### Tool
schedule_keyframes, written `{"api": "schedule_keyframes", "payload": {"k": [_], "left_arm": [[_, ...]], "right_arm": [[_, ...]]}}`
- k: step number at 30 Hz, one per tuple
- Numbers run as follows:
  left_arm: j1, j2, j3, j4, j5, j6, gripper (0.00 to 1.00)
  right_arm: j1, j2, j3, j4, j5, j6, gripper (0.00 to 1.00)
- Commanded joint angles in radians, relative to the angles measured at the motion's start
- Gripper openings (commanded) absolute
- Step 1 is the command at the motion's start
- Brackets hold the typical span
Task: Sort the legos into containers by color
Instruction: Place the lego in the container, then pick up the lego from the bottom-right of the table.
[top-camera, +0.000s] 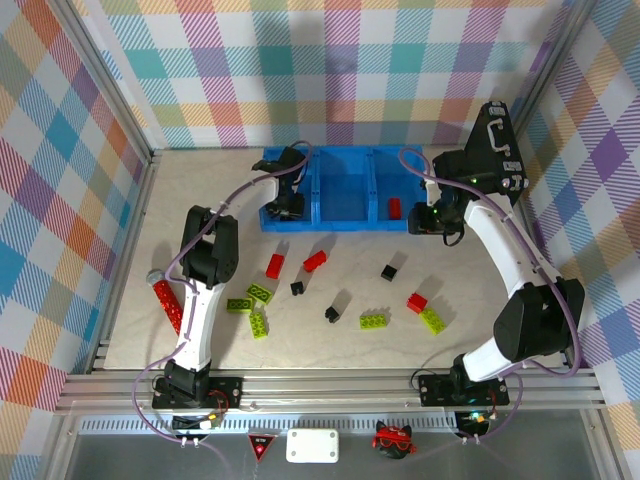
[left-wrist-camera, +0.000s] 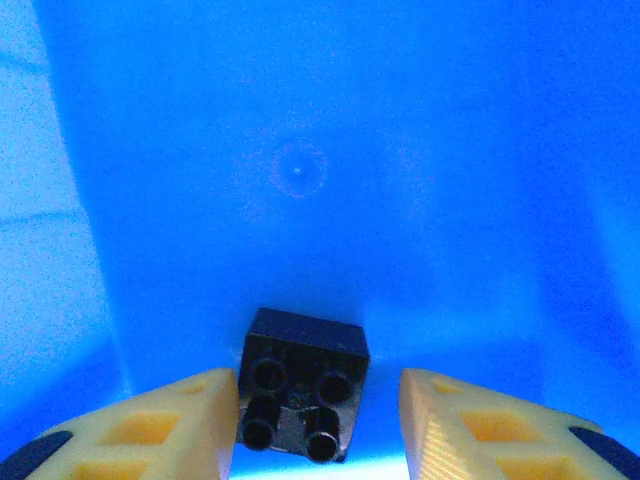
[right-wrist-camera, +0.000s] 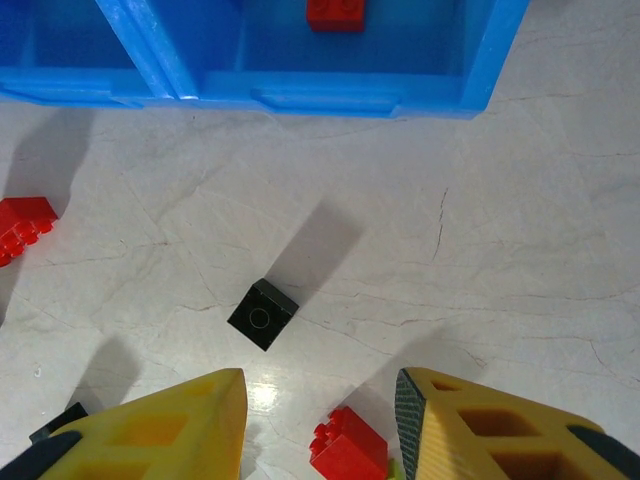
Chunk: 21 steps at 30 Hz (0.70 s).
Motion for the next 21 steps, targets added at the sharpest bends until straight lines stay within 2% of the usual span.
{"api": "schedule_keyframes", "payload": {"k": [1,12,21], "left_arm": [[0.002,-0.101,0.032,-0.038,0.036,0.016,0.46],[0.005,-0.314,-0.096,-0.075,0.065,0.075,0.46],[0.076,-0.537,-0.317,-0.092,0.112,0.129,0.46]], "right_arm": [[0.011,-0.028,0.0,-0.032,-0.016,0.011,0.45],[0.076,-0.031,-0.077,-0.004,-0.026,0.072,0.45],[0.156,-0.033,-0.159,-0.016,0.01,0.151,0.44]]}}
